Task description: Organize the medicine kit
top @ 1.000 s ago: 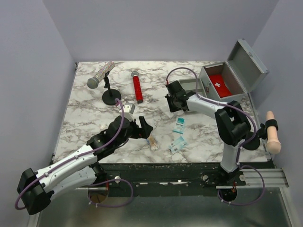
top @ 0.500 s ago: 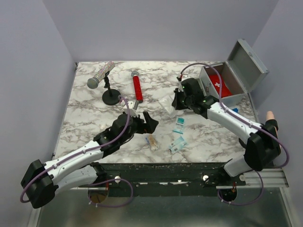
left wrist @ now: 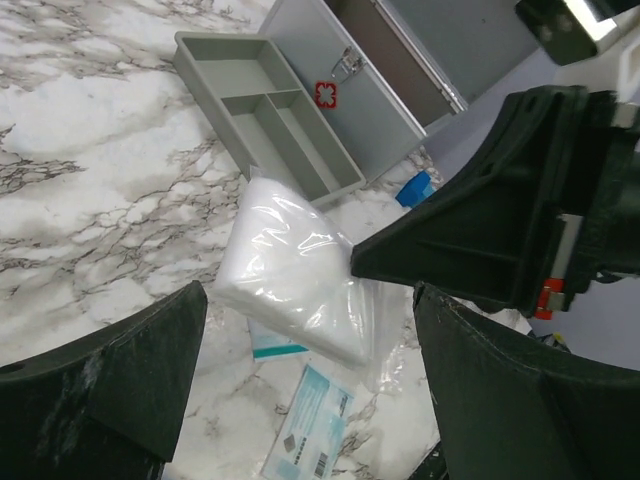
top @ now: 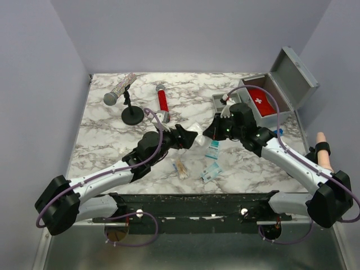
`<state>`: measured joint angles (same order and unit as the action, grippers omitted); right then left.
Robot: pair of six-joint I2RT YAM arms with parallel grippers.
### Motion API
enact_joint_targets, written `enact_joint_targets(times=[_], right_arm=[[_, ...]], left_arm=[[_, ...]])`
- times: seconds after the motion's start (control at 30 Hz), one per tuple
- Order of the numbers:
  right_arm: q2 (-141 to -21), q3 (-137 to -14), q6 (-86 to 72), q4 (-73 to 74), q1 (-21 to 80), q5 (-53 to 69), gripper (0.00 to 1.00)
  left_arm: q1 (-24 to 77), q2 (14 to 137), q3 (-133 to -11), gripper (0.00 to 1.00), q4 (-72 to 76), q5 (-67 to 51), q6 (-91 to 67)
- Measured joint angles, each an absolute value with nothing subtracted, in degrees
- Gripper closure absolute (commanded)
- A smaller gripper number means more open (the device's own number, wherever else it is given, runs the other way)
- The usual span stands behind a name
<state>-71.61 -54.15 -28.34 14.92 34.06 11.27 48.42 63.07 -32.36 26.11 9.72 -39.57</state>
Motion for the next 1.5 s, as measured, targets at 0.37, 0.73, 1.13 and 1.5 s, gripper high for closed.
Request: enact_joint_targets(times=[0.37,0.73,1.13,1.5], right_arm=[[-66.76,-53.28,-30.26,12.80,34.06,13.17,0.99],[-69.38,-52.75,-28.56,13.15,33.80,9.56,0.46],[-75.31,-43.72,-30.41,14.98,27.05,3.20,0.28],[-80.55,-38.24,-33.98,8.84,21.65,9.32,0.43]], left_arm=[[48.05,64.93,-32.51,0.08,27.29,7.94,-41.98],[47.94,57.89,-28.60,0.07,23.35,10.98,-44.45],[47.94,60.86,-28.60,0.07,16.23,11.53,-45.78],[47.94,59.81,-27.05,0.07,16.16,11.29,-46.48]])
